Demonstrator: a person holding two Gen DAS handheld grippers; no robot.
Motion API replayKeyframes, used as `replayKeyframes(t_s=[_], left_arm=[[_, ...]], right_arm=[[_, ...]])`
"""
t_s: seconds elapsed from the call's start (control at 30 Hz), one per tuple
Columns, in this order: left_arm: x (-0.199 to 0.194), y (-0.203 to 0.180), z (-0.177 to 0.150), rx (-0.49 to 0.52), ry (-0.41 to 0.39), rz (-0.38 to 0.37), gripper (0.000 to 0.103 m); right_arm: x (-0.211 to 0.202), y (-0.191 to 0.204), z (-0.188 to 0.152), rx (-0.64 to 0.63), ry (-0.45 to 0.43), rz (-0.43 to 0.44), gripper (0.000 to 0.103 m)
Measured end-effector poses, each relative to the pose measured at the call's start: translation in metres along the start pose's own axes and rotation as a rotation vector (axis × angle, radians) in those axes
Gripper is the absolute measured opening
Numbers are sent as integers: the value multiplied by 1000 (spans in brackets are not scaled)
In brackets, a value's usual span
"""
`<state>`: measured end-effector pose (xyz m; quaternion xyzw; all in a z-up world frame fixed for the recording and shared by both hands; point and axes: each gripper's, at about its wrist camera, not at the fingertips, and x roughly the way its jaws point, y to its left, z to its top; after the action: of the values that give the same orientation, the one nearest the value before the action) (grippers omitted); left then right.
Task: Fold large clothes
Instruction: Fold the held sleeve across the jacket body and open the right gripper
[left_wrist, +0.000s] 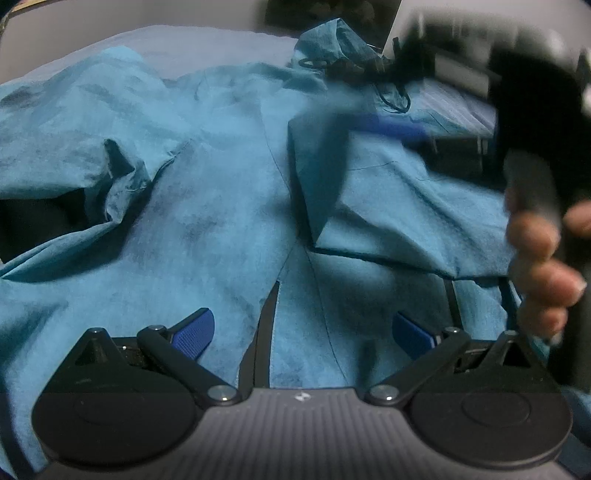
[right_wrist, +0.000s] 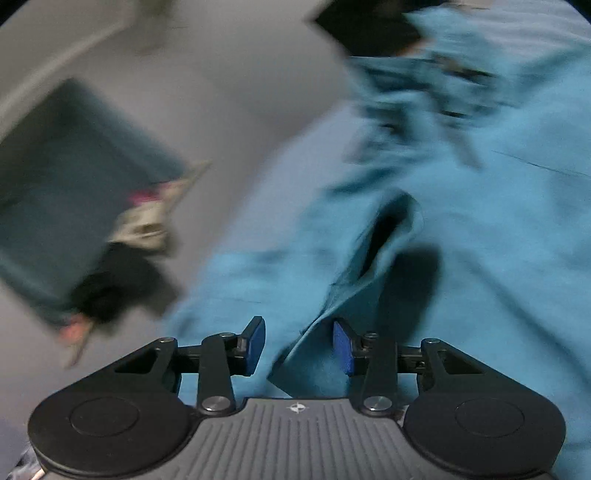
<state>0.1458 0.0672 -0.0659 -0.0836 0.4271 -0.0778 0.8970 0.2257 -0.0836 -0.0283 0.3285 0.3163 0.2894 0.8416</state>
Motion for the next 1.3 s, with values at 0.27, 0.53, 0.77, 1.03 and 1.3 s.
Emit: replayKeyframes(t_s=[0.27, 0.53, 0.77, 1.03, 1.3], left_arm=[[2, 2, 1, -5, 5, -4, 103], [2, 1, 1, 1, 7, -1, 103], [6, 5, 1, -10, 10, 2, 103], [22, -7, -3, 62, 35, 68, 103], [35, -20, -4, 152, 56, 145, 103]], right_arm=[[-21, 15, 16, -128, -8, -48, 53], [-87, -47, -3, -272, -69, -619, 62], [-160, -99, -10, -103, -84, -668, 69], [-234, -56, -57, -408, -143, -714, 102], [-231, -95, -66, -178, -151, -701, 102]])
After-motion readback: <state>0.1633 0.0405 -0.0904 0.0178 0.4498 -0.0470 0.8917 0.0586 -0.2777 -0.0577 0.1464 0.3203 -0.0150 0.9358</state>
